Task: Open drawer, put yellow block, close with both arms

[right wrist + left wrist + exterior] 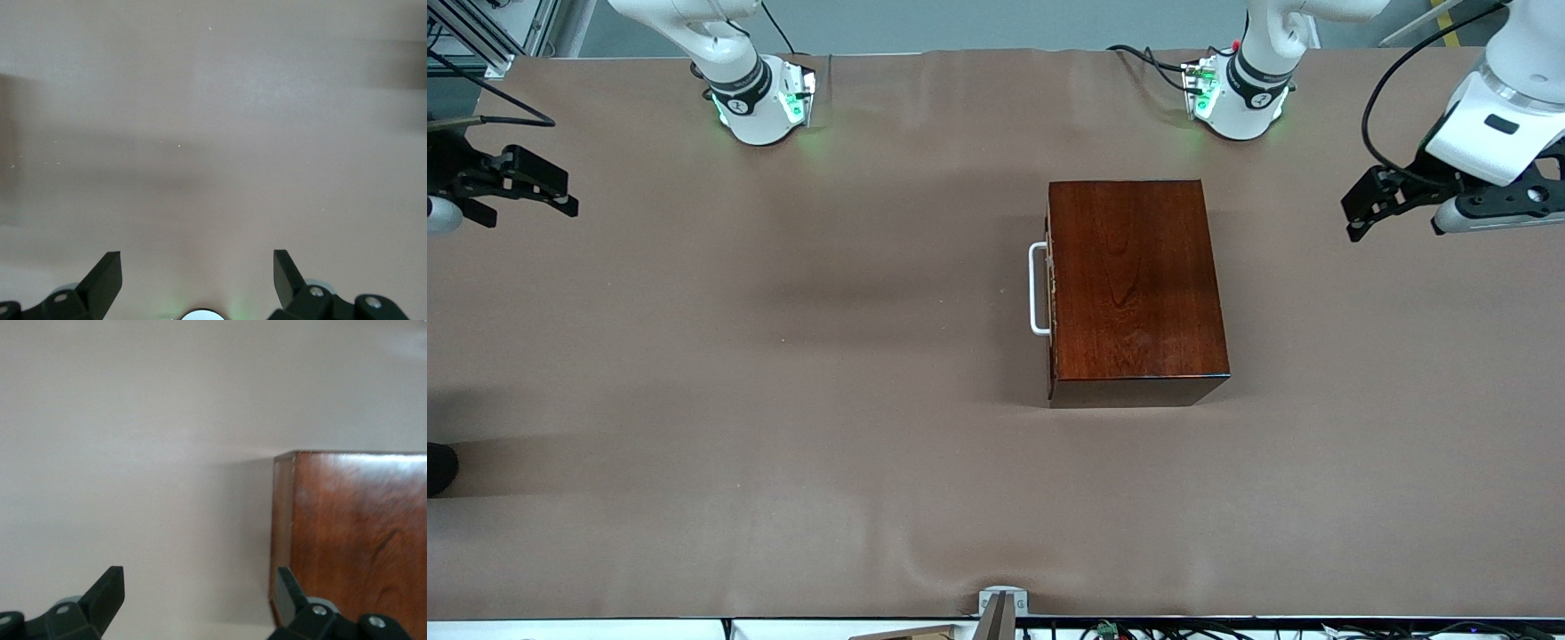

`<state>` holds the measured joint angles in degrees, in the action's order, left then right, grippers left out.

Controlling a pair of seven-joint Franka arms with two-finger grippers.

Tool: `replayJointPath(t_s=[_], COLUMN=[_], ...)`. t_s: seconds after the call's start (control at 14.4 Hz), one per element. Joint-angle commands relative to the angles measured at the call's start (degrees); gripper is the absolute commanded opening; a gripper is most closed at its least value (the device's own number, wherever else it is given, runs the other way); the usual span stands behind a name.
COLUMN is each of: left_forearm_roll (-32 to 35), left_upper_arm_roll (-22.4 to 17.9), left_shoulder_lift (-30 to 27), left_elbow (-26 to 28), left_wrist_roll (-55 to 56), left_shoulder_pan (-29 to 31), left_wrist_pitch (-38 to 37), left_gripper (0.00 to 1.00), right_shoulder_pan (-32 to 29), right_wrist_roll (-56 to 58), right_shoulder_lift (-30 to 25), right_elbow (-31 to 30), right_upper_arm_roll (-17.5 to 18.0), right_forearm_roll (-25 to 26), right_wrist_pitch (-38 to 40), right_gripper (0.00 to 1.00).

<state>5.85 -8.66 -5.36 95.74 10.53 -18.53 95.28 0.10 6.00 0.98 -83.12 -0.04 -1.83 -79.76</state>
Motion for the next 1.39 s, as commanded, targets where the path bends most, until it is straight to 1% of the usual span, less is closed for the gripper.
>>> replayJointPath(t_s=[0.0,0.21,0.28,0.35,0.42,0.56,0.62,0.69,0.76,0.9,1.04,1.32], left_forearm_roll=[-1.01,-1.1,-1.27,-1.8,-1.8,-2.67,-3.81,-4.78,-4.88,-4.36,-4.26,-4.88], left_upper_arm_roll=[0.66,1.09,3.53,8.34,11.18,12.08,12.95,14.88,15.94,16.04,16.13,15.78], left_shoulder_lift=[-1.41,-2.2,-2.11,-2.11,-2.11,-2.03,-1.77,-1.59,-1.33,-0.01,1.39,1.93], left_elbow=[-0.38,-0.38,-0.29,-0.29,-0.38,-0.38,-0.47,-0.9,-2.04,-4.49,-6.7,-7.67], left_wrist_roll=[-4.37,-4.55,-4.9,-5.34,-5.78,-5.78,-5.78,-5.0,-4.47,-4.46,-4.55,-4.46], left_shoulder_pan=[2.53,3.41,6.29,10.84,13.67,15.28,17.11,19.04,19.67,19.59,19.5,19.76], left_wrist_pitch=[-2.99,-3.79,-3.87,-3.96,-3.96,-3.96,-3.96,-3.96,-4.14,-5.8,-6.95,-7.3], left_gripper=[1.0,1.0,1.0,1.0,1.0,1.0,1.0,1.0,1.0,1.0,1.0,1.0], right_shoulder_pan=[-4.13,-4.41,-4.14,-3.97,-3.36,-2.56,-1.69,-1.51,-1.51,-0.55,0.25,0.25], right_wrist_roll=[0.15,0.33,0.24,0.24,0.15,0.15,0.15,0.15,0.15,0.15,0.06,0.06], right_shoulder_lift=[-1.07,-0.9,-0.9,-0.9,-0.9,-0.9,-0.9,-0.9,-0.9,-0.9,-0.9,-0.9], right_elbow=[-0.72,-0.55,-0.64,-0.81,-0.81,-0.72,-0.9,-0.9,-0.9,-0.81,-0.72,-0.64], right_upper_arm_roll=[1.01,1.18,1.36,1.54,1.54,1.54,1.54,1.54,1.54,1.54,1.54,1.45], right_forearm_roll=[-0.27,-0.37,-0.28,-0.28,0.07,0.42,0.69,1.12,1.3,1.48,2.79,2.8], right_wrist_pitch=[-0.04,-0.22,-0.13,-0.04,-0.3,-0.74,-0.75,-0.75,-0.75,-0.83,-0.75,-0.75], right_gripper=[1.0,1.0,1.0,1.0,1.0,1.0,1.0,1.0,1.0,1.0,1.0,1.0])
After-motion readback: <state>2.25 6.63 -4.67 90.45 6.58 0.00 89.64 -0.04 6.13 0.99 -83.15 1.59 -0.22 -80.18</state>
